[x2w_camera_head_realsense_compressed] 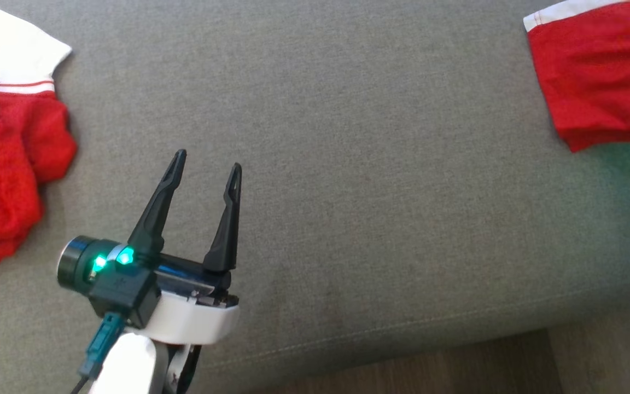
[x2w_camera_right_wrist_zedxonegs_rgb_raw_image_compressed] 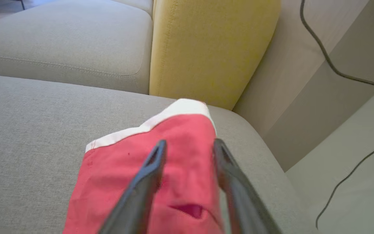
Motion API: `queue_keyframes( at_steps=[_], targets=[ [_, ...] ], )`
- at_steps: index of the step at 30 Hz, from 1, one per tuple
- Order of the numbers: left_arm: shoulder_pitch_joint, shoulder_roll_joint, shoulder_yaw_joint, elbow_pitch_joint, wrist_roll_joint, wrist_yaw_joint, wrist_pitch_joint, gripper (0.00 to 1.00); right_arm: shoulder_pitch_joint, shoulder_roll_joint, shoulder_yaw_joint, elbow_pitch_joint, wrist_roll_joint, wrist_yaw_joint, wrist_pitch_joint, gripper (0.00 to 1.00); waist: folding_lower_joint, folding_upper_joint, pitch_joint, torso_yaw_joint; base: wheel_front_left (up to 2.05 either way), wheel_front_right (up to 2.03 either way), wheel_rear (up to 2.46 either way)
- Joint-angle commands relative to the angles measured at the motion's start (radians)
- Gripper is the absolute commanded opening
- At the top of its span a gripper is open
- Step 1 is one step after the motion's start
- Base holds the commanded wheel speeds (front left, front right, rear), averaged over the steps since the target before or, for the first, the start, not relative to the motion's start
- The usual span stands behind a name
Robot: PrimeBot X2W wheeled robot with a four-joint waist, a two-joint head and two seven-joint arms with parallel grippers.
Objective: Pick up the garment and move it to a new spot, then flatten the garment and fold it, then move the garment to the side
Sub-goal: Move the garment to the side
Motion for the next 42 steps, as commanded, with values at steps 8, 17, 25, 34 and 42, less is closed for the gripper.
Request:
queue_keyframes(
  at_steps=[8,17,25,34,42],
  targets=[
    [-0.015,-0.012,0.043,-0.025,-0.012,-0.002,-0.005,1.0,0.071,0.082,-0.095,-0.197,-0.233,0.0,-0.056,1.0,0.0,0.0,-0.045,-0.006,0.0,0.0,0.0],
    [0.016,-0.021,0.064,-0.008,-0.025,0.04,-0.005,1.0,0.19,0.288,0.042,-0.325,-0.169,0.0,-0.056,1.0,0.0,0.0,-0.12,-0.002,0.0,0.0,0.0],
    [0.062,-0.027,0.099,0.039,-0.059,0.133,-0.005,1.0,0.353,0.344,0.185,-0.39,-0.016,0.0,-0.118,1.0,0.0,0.0,-0.217,0.064,0.0,0.0,0.0],
    [0.144,-0.028,0.118,0.052,-0.096,0.166,-0.005,1.0,0.566,0.357,0.161,-0.521,0.042,0.0,-0.126,1.0,0.0,0.0,-0.324,0.159,0.0,0.0,0.0],
    [0.221,-0.028,0.139,0.08,-0.075,0.113,-0.005,1.0,0.726,0.357,0.145,-0.583,0.062,0.0,-0.126,1.0,0.0,0.0,-0.391,0.176,0.0,0.0,0.0]
  ],
)
